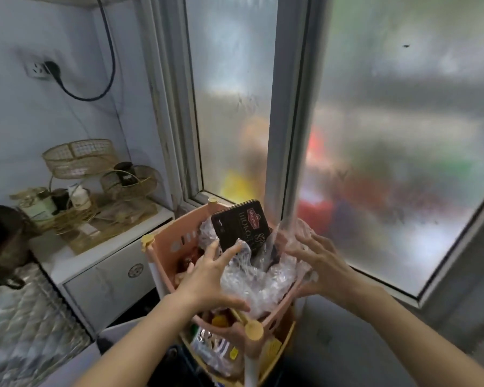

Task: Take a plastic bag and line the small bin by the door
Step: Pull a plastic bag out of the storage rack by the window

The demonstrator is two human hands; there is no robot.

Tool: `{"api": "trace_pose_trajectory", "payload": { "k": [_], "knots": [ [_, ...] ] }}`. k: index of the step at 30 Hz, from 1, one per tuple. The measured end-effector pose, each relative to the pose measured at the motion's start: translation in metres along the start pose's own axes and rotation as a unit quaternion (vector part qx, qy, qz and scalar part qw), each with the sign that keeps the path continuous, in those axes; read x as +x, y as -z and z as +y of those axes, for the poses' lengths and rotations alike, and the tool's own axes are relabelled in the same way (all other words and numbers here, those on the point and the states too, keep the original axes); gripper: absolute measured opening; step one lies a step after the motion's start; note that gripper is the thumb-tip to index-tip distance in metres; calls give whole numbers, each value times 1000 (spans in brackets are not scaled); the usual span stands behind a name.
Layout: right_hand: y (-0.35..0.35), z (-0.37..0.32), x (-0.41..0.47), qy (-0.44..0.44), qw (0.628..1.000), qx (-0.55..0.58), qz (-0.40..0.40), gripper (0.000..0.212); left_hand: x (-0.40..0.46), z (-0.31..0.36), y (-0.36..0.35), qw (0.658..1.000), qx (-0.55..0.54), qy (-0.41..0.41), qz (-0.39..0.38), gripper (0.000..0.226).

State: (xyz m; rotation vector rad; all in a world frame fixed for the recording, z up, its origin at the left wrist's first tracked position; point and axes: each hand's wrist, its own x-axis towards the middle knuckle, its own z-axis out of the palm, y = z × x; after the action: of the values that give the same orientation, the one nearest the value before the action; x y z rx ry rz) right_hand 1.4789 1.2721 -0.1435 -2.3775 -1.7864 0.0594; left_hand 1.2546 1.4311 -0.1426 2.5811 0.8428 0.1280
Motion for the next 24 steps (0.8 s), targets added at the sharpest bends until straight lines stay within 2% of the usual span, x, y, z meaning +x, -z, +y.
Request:
{"api": "trace_pose_trajectory", "payload": {
  "k": [3, 5, 8, 13, 18, 22, 24],
  "knots": [
    [-7, 12, 11, 26, 1000, -8, 1, 57, 12, -9, -3, 1000, 11, -2, 11, 109],
    [-10, 17, 14, 44, 998, 14, 35, 34, 15, -14, -2, 999, 7, -7, 33, 102],
    [-7, 18, 13, 58, 991, 69, 96, 18, 15, -17, 4, 996, -11, -19, 91, 91],
    [21, 0, -8, 19, 978, 127, 163, 13, 10, -11, 25, 981, -116, -40, 148, 100],
    [57, -37, -58, -19, 963, 123, 241, 18, -6, 8, 42, 970, -157, -80, 168, 75],
    [76, -73, -118, -76, 949, 139, 272, 35, -30, 29, 45, 963, -185, -121, 157, 49],
    [77, -93, -155, -116, 940, 156, 280, 34, -50, 41, 40, 957, -194, -162, 143, 44]
  ]
}}
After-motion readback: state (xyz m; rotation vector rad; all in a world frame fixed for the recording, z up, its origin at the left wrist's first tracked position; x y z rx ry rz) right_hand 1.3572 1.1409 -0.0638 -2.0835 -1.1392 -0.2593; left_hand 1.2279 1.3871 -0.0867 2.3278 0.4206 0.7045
